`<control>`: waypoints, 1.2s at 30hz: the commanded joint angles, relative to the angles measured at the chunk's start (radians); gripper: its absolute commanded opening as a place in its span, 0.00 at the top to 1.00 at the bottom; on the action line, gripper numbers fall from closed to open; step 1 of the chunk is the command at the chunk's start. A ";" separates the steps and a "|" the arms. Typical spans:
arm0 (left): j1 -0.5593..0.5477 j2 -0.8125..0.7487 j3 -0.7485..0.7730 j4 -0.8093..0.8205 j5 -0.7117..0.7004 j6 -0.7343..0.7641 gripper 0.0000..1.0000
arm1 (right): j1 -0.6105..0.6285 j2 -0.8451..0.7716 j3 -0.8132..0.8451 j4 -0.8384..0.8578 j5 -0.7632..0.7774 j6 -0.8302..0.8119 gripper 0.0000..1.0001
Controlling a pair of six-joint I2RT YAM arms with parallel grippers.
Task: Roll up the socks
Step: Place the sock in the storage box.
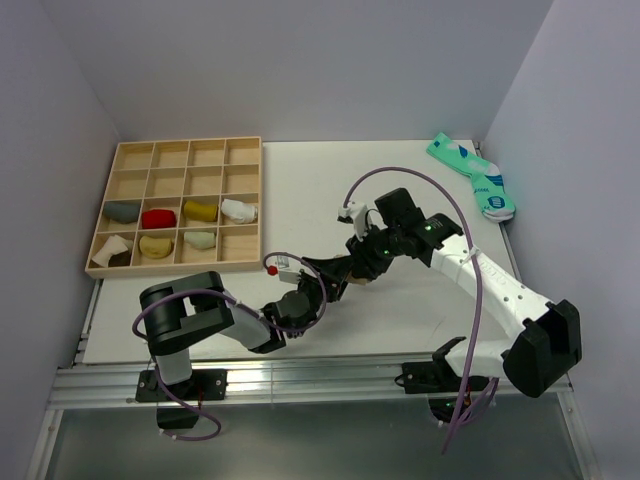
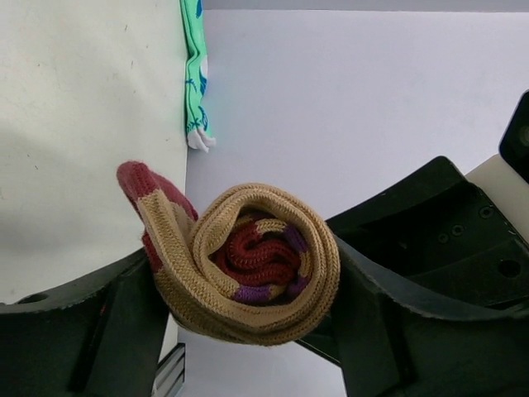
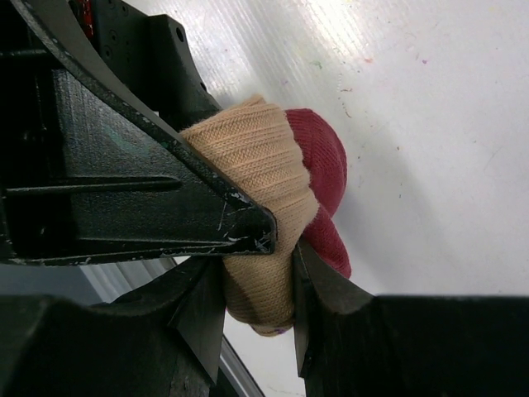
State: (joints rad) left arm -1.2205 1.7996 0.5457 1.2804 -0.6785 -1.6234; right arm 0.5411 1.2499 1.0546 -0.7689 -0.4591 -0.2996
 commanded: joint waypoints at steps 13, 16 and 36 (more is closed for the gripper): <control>0.013 -0.074 0.002 -0.018 0.017 0.094 0.85 | 0.022 0.025 0.038 -0.141 -0.092 -0.102 0.80; 0.016 -0.089 -0.013 -0.030 0.020 0.106 0.98 | 0.022 -0.006 0.027 -0.124 -0.047 -0.096 0.66; 0.157 -0.296 -0.144 -0.125 0.138 0.180 1.00 | -0.026 -0.145 0.068 -0.145 0.079 -0.101 0.23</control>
State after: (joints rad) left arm -1.0977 1.5932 0.4267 1.1866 -0.5797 -1.4853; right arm 0.5430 1.1442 1.0649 -0.9016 -0.4080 -0.3882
